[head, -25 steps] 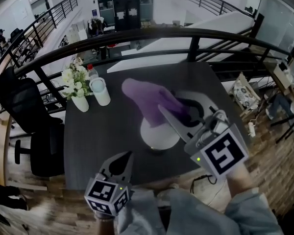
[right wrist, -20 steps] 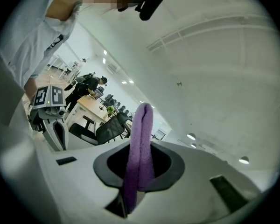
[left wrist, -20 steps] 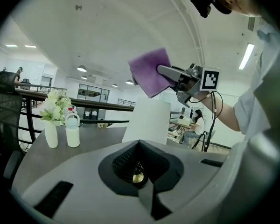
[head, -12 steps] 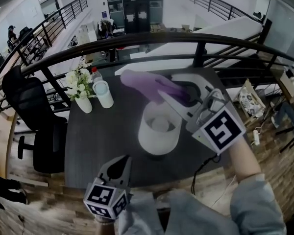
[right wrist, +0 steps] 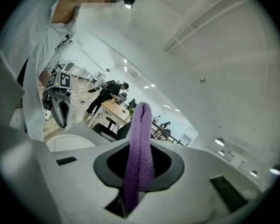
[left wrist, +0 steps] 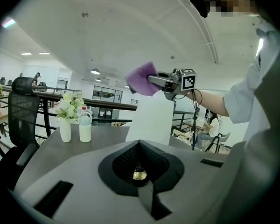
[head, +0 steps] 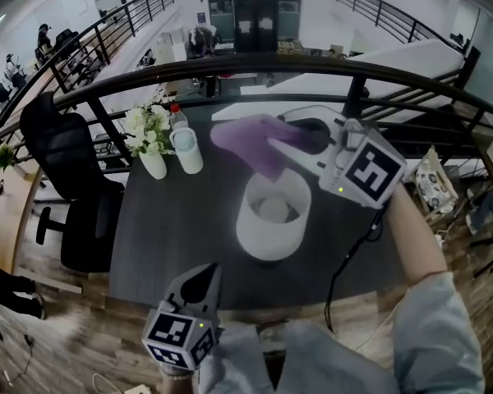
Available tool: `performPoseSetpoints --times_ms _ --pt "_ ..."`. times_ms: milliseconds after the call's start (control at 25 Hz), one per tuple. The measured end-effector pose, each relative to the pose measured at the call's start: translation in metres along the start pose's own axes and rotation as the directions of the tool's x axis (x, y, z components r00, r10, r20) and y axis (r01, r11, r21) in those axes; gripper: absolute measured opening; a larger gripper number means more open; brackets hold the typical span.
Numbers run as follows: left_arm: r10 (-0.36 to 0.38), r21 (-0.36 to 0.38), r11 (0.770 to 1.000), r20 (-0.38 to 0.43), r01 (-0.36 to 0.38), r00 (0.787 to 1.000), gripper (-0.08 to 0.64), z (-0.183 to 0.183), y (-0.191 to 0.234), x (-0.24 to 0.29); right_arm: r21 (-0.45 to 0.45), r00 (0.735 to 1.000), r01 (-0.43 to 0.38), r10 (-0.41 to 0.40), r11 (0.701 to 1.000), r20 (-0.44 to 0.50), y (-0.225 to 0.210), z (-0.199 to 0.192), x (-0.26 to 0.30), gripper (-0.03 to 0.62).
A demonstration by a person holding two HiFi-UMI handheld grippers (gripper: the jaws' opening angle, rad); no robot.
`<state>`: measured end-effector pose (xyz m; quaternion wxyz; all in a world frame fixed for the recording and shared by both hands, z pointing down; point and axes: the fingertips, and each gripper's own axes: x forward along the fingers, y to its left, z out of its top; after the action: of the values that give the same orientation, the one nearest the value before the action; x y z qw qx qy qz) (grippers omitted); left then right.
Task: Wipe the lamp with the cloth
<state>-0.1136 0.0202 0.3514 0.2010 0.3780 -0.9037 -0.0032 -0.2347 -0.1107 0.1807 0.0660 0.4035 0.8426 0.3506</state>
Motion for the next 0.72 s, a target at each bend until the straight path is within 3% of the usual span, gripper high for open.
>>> performPoseSetpoints --times_ms 200,440,720 --pt "0.04 -0.016 0.999 0.0 -0.04 0.999 0.002 -0.005 -0.004 -0.003 -0.013 1.0 -0.001 0.001 1.0 0.029 -0.018 0.002 0.007 0.051" --pt "0.074 -0.029 0.997 -0.014 -0.075 0.997 0.002 -0.011 -0.005 -0.005 0.056 0.992 -0.124 0.122 0.991 0.043 -0.008 -0.014 0.014 0.051" --pt "0.087 -0.029 0.996 -0.024 -0.088 0.996 0.002 -0.015 -0.011 0.0 0.076 0.998 -0.018 0.013 0.997 0.064 -0.044 -0.02 0.01 0.051"
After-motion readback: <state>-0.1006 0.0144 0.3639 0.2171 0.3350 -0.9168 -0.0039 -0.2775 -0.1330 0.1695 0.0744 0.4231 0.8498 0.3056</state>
